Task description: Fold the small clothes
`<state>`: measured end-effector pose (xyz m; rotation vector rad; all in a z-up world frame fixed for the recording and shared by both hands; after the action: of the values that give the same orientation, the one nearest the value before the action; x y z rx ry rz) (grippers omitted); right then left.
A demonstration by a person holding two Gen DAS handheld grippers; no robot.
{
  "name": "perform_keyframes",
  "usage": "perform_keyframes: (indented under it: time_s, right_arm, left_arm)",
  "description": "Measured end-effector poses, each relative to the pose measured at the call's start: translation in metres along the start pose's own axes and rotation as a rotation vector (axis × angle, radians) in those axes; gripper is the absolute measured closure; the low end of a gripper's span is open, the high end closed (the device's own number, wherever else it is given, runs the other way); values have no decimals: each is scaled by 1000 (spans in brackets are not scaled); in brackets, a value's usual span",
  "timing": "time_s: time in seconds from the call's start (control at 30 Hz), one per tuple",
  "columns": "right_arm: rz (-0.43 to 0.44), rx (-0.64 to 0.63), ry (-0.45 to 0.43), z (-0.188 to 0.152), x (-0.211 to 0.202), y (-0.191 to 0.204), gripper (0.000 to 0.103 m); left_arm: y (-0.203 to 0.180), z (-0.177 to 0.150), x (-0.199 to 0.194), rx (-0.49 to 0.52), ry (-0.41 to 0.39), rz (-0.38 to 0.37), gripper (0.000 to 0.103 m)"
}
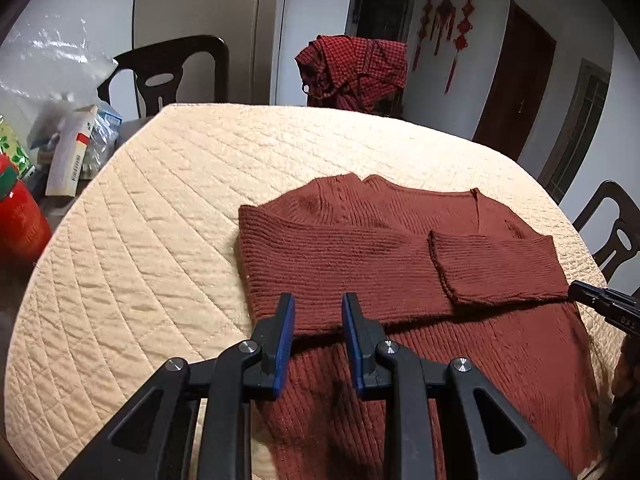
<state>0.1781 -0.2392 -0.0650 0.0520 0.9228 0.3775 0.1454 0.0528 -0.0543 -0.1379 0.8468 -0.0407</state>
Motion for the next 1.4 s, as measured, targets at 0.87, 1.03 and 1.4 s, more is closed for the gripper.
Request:
perform_keyframes:
  time_s: [0.87, 1.03, 1.4]
  right_arm:
    - [48, -50, 66, -59, -26, 39, 87]
    - [12, -65, 69, -79, -36, 28, 84]
    - [-22, -74, 62, -112, -60, 23, 68]
  left_arm:
    - [-23, -50, -40, 15, 17, -76, 65]
    - [-18, -72, -41, 13, 50, -66, 64]
    - [-7, -102, -63, 9, 66, -60, 58]
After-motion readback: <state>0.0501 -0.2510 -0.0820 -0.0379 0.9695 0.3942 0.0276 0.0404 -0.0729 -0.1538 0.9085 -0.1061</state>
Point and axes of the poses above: each gripper's, at about its wrist camera, not at the fingertips, and x roughly the way its jaws point, y to its left, z to its top, the point moved 10 cm from there along x, roughly the way its jaws point, and after that the axes turned 3 degrees about y, right-handed, at the moved point
